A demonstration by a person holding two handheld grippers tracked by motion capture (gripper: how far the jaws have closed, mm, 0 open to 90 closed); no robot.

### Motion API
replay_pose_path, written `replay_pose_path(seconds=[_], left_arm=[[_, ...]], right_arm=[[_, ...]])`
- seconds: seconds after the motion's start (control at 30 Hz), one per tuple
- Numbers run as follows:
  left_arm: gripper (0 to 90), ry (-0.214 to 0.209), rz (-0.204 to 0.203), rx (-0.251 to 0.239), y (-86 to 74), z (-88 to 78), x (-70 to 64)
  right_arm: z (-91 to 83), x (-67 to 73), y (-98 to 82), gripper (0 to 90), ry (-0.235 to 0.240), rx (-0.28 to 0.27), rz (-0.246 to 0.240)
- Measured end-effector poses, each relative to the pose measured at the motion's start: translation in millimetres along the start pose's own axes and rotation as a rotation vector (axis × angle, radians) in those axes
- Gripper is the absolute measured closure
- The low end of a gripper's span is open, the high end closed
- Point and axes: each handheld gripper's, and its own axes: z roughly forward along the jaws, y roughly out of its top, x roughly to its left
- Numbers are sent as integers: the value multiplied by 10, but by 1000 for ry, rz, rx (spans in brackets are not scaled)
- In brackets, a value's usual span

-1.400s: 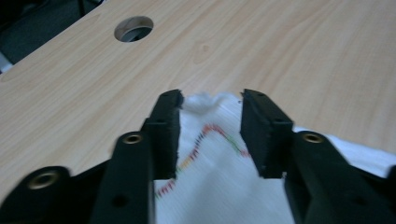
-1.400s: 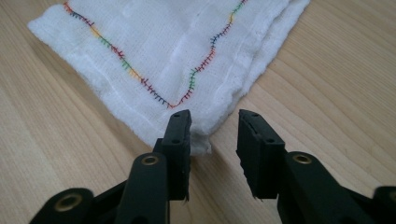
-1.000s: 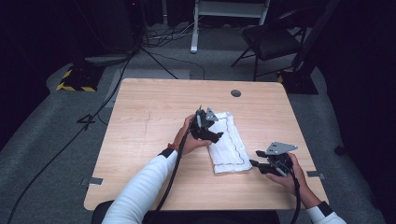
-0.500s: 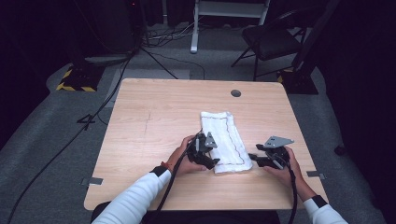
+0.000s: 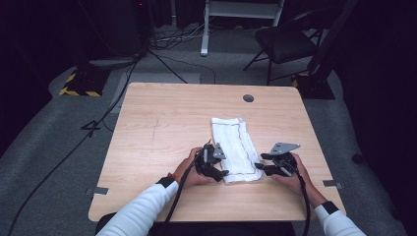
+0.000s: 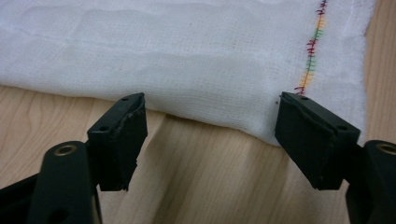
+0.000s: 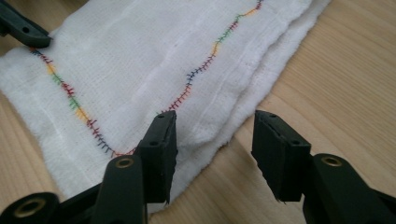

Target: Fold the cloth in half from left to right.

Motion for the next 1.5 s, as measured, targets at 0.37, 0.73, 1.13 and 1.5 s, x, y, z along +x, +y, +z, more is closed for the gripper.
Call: replay_pose_path(seconds=[0.37,0.73,1.13,1.5], left_arm=[[282,1,4,9,-167,-154,-144],[250,5,-25,8,-318,-292,-178],[211,62,-63,-61,-123,-378,149],[220,171,-160,-84,148,-233,754]], right_arm=[[-7,231,3,523,52,11,-31],[-11,424,45,440,86,28,-66],[-134,25,237,419,-26,-60,0],[172,-390,643,452,-131,-81,48]])
